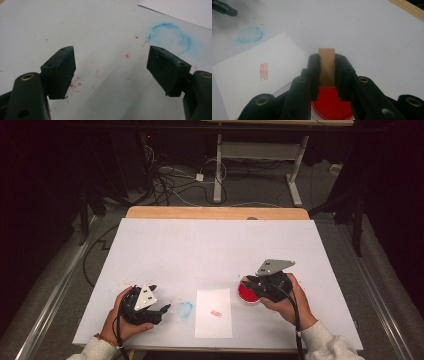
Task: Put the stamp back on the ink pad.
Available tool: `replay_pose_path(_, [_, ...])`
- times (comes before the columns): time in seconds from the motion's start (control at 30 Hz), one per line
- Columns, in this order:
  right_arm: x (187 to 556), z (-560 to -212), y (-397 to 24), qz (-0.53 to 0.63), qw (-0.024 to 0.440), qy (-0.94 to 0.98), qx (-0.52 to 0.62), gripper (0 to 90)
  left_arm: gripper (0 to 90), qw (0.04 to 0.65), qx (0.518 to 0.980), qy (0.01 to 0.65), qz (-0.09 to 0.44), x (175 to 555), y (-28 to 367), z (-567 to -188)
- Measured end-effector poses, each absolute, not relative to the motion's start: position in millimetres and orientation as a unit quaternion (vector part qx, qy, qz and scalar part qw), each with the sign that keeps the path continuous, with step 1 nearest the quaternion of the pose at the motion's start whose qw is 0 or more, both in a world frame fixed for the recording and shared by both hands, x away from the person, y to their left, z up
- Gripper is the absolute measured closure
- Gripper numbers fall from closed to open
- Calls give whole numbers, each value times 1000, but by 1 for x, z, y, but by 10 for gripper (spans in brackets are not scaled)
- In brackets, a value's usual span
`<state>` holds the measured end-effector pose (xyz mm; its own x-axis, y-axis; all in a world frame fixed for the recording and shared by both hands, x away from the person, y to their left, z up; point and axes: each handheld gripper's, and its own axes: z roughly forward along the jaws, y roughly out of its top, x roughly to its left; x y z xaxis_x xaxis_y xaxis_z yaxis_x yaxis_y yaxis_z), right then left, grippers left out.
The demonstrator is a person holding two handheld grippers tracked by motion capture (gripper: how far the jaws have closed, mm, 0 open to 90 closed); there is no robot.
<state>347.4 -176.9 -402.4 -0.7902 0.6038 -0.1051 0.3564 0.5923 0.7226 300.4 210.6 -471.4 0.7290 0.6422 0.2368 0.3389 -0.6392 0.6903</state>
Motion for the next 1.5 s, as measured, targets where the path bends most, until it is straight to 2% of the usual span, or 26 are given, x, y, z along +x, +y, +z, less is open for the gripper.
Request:
replay_pose_path(0.97, [367,-443,-181,282,144,897,308,756,225,317,875,281,235,301,210,-472])
replay_pose_path(1.27, [366,-445,-180,280,147,897,310,757,225,315,876,280,237,301,210,-472])
replay_pose_path(1.5, [363,-446,-176,269,165,901,299,757,225,314,875,280,238,301,210,-472])
